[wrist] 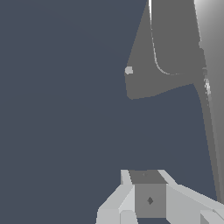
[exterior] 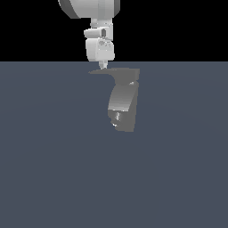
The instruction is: Turn on the faucet by rotating a designated handle.
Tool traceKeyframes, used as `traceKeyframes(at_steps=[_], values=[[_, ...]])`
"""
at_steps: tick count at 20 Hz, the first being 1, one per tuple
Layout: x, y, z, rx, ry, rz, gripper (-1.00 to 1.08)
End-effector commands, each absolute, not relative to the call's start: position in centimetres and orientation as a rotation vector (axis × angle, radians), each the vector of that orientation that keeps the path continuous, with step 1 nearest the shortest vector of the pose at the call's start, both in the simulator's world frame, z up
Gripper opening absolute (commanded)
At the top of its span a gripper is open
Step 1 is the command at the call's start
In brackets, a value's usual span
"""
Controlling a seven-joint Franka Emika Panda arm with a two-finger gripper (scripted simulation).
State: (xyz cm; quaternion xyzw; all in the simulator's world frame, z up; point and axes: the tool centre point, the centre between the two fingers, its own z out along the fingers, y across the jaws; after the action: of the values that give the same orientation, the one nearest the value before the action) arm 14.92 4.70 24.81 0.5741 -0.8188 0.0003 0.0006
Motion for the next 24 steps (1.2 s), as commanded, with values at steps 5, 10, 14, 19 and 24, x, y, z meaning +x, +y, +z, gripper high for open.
traceKeyframes(at_steps=[5, 10, 14, 19, 24], values=[[13.6, 5.3, 24.8, 1.804, -2.571, 0.001, -1.0], [12.4, 5.8, 24.8, 1.804, -2.571, 0.001, -1.0], [11.5, 6.2, 24.8, 1.804, -2.571, 0.001, -1.0], [10.2, 6.7, 24.8, 1.803, -2.572, 0.001, -1.0], [8.9, 7.2, 24.8, 1.803, -2.572, 0.001, -1.0]])
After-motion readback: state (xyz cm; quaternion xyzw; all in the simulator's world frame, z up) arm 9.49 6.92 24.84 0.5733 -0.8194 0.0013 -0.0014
